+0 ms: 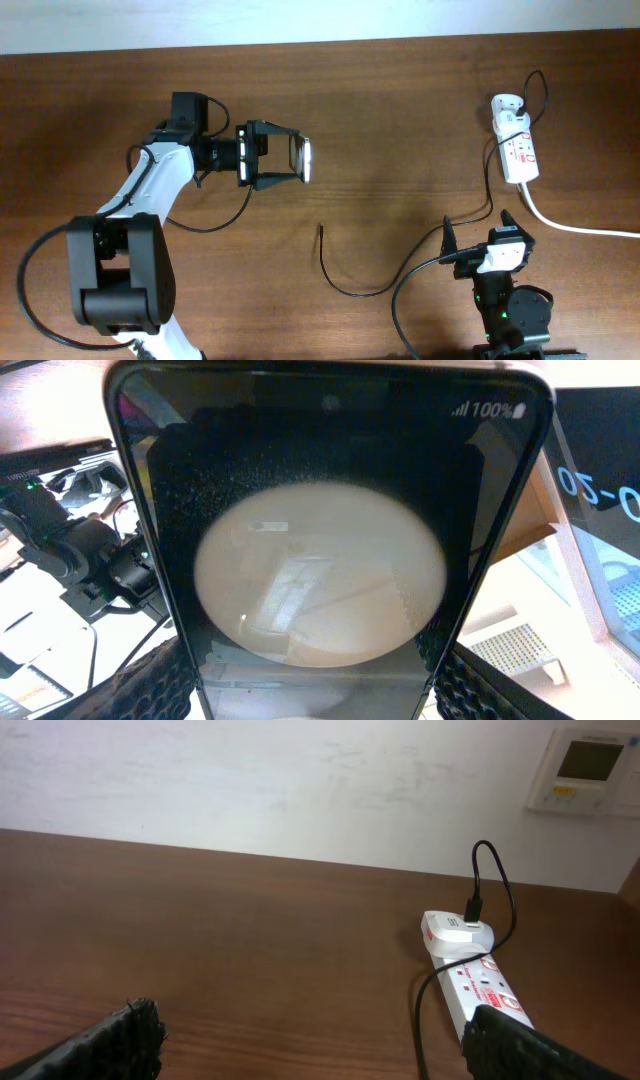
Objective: Plug charger to phone and switch on socket
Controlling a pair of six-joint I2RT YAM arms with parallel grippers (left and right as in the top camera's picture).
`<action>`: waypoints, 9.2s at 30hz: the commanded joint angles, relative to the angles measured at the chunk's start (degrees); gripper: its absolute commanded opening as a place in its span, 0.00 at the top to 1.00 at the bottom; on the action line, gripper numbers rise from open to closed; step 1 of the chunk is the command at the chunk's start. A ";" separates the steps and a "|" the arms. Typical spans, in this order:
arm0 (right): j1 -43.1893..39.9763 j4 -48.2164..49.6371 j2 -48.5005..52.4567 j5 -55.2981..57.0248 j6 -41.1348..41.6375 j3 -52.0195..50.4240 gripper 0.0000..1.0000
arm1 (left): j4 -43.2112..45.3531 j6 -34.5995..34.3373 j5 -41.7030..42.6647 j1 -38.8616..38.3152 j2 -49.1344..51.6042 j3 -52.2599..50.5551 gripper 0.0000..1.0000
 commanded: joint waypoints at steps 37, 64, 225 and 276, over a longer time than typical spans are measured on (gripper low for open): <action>0.31 -10.01 61.72 -32.37 5.44 51.47 0.01 | 16.20 0.09 -9.70 0.20 0.28 1.11 1.00; 12.74 -1.36 74.49 -34.23 15.56 51.41 0.01 | 25.97 -7.21 -28.37 -10.99 0.28 1.11 1.00; 22.12 5.01 78.34 -32.44 50.18 51.45 0.01 | 50.69 20.17 -9.38 7.32 -5.62 1.09 1.00; 44.57 -38.32 109.20 7.56 56.70 70.71 0.41 | 50.45 20.35 -16.57 10.60 -5.62 1.09 1.00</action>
